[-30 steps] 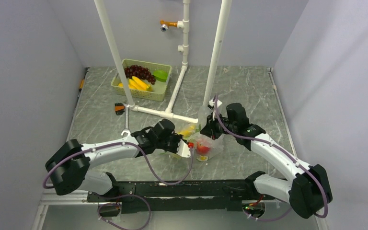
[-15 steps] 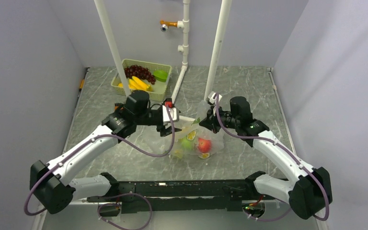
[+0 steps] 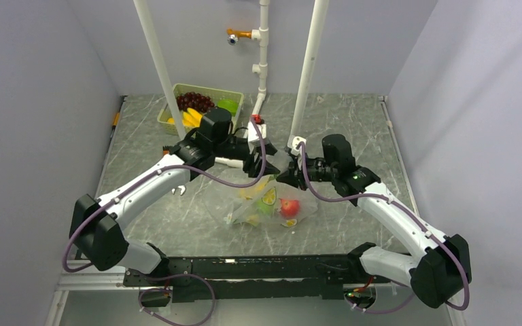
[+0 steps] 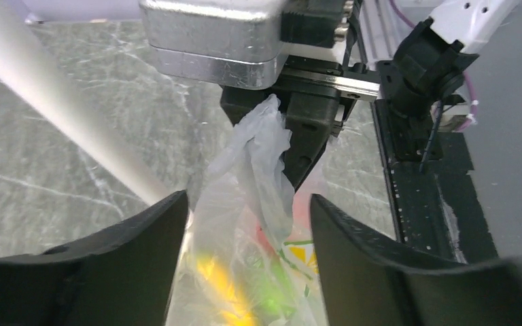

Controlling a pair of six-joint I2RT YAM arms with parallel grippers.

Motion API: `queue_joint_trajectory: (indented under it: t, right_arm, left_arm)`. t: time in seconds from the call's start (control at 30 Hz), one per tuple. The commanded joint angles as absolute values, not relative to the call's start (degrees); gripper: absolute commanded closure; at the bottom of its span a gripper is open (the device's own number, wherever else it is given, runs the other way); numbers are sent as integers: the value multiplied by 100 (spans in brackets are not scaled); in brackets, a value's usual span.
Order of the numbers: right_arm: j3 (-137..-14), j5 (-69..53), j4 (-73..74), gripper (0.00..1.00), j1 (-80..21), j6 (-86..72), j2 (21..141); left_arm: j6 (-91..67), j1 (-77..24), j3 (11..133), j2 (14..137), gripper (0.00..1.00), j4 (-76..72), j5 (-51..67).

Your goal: Place the fake fruits into the plastic bag and tie a complex knot

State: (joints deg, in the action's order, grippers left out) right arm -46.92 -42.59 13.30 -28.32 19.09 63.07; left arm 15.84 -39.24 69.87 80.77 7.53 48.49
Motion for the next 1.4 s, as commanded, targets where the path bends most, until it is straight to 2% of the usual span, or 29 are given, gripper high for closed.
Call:
queue_joint_trajectory:
  t: [0.0,0.03,0.07,0.13,0.27,0.4,0.43,0.5,0.6,0.67,0.7,0.73,0.8,0.87,1.03,1.23,1.37]
  right_arm:
    - [-5089,-4478,1430,80,-2865,2127,6331]
    - [-5101,-4455,1454,69,-2865,2053,6289]
    - [-5106,-4397,1466,56,-2855,1957,6224]
    - [-5076,-4291,1384,33,-2857,1632,6016]
    - [-4792,-4131,285,10,-2880,120,5716]
    - [-4577,-3433,-573,7,-3039,-956,5881]
    - [-4488,-3315,-769,9,-3061,-1048,5944]
    - [-4364,-3228,-897,22,-3104,-1005,6121]
    - [-4245,-3177,-776,55,-3206,-634,6342]
    - [-4051,-3110,-734,83,-3215,-336,6331]
    - [-3940,-3095,-670,95,-3214,-157,6298]
    - [-3884,-3102,-609,100,-3221,13,6255]
    - [-3810,-3182,-495,100,-3217,305,6097]
    - [-3747,-3347,-508,100,-3226,465,5874]
    - [-3798,-3620,-337,100,-3399,955,5717]
    - [-3827,-3625,-206,100,-3700,1266,5780]
    - [-3849,-3619,-179,100,-3754,1377,5811]
  left_arm:
    - [814,-3977,7194,8140,59,-135,5453]
    - [610,-3938,7129,8132,75,-312,5468]
    - [371,-3886,7021,8098,97,-524,5453]
    - [-133,-3791,6732,7982,100,-983,5318]
    - [-486,-3742,6467,7867,100,-1344,5168]
    - [-875,-3738,6391,7924,100,-1667,5169]
    - [-955,-3743,6363,7939,100,-1740,5156]
    - [-1075,-3734,6321,7941,100,-1877,5103]
    - [-1179,-3670,6313,7839,100,-1963,5125]
    - [-842,-3635,6415,7672,100,-1637,5216]
    - [-481,-3614,6514,7555,94,-1141,5205]
    - [-152,-3577,6611,7391,80,-574,5133]
    - [786,-3358,6693,7031,57,640,5021]
    - [1835,-3027,6528,6602,46,1764,5085]
    - [5558,-2809,6182,5899,48,4733,4615]
    - [6236,-3086,6180,6087,60,5376,4029]
    - [6648,-3535,6071,6408,57,5379,3457]
